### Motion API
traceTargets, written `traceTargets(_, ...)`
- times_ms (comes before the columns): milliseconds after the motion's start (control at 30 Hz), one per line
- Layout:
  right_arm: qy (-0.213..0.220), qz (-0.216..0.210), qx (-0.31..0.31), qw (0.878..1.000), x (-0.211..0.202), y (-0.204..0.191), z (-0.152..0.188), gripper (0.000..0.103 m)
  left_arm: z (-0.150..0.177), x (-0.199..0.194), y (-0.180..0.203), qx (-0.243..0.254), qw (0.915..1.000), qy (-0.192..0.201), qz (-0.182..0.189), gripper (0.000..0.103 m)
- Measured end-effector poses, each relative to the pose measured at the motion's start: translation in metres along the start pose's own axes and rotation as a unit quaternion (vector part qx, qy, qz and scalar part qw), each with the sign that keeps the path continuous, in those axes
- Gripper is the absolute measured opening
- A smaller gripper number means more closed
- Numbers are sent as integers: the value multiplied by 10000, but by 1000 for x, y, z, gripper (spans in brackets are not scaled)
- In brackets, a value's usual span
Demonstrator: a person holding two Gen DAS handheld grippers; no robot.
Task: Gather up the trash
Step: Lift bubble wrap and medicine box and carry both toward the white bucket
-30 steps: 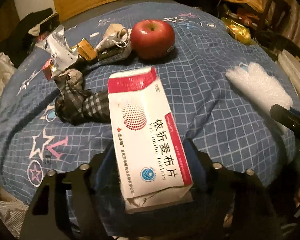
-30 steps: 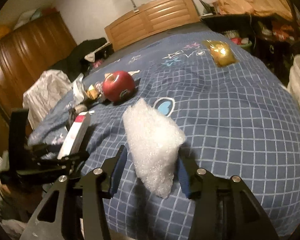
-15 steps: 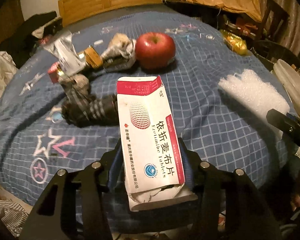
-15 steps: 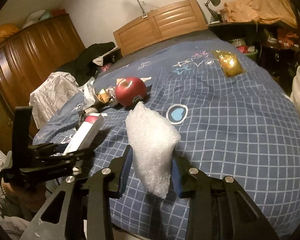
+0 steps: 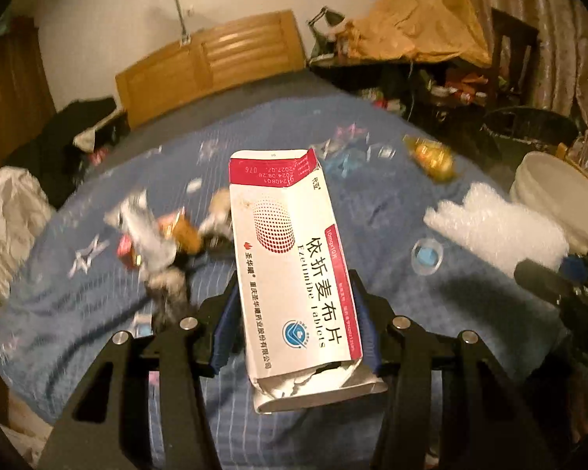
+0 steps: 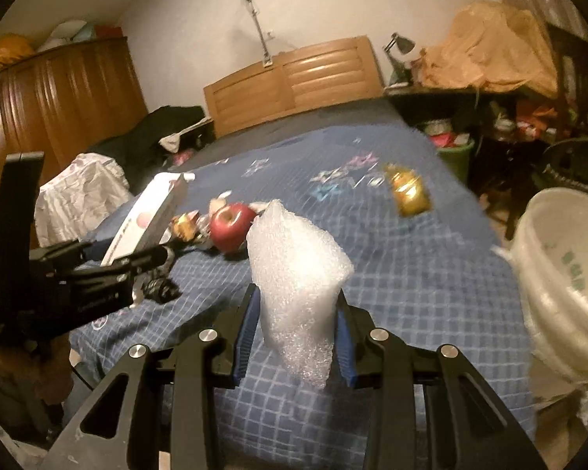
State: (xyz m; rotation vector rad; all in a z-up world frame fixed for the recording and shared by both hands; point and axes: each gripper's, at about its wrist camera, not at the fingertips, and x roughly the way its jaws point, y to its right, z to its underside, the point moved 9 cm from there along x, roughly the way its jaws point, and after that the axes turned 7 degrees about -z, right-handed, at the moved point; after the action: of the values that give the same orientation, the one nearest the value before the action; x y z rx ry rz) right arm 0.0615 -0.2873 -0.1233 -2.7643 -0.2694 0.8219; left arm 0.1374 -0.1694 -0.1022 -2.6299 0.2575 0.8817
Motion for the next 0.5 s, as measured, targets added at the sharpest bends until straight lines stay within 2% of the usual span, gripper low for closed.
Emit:
traceTargets(200, 362, 603, -42, 9975, -45, 32, -35, 37, -48, -14, 42, 272, 9982, 487, 201, 49)
traceTargets(500, 732, 1731, 20, 9822, -131, 112, -76, 37, -107, -29, 137, 856, 9884, 1001, 753, 49)
